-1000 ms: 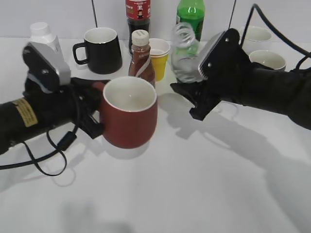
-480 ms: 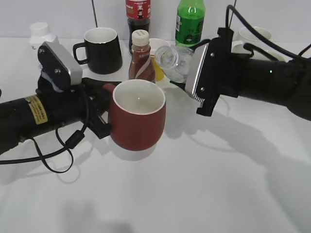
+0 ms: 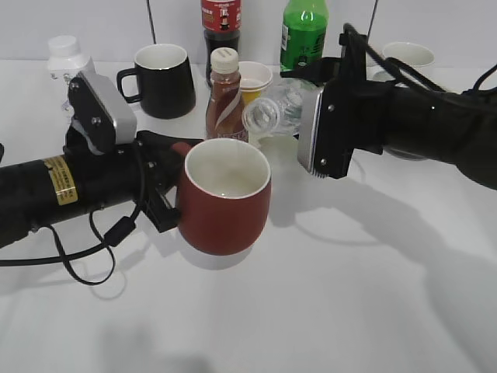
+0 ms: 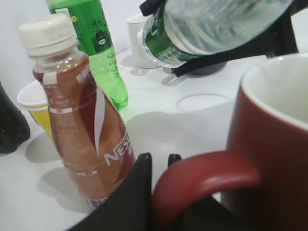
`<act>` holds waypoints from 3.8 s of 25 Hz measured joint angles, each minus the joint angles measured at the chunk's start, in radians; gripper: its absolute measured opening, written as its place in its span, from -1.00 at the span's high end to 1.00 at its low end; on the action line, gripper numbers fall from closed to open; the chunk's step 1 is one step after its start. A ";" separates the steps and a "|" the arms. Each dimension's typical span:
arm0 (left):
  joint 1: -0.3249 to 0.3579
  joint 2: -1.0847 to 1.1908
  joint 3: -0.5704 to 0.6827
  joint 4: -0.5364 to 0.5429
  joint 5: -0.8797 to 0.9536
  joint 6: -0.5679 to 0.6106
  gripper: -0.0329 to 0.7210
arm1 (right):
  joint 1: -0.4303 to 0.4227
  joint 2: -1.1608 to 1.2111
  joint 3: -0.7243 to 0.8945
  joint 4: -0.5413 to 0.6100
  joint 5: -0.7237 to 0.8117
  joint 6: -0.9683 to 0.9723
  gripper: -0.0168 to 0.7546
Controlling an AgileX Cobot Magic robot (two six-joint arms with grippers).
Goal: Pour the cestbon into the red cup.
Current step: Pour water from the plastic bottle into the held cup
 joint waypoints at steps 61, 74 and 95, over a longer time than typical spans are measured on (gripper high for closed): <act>0.000 0.035 -0.003 0.107 0.009 -0.072 0.75 | 0.000 0.000 -0.057 -0.007 -0.054 -0.405 -0.26; 0.000 0.035 -0.003 0.128 0.009 -0.072 0.75 | 0.000 -0.001 -0.057 -0.008 -0.055 -0.454 -0.26; 0.000 0.035 -0.003 0.130 0.009 -0.071 0.75 | 0.000 -0.003 -0.058 -0.012 -0.081 -0.493 -0.26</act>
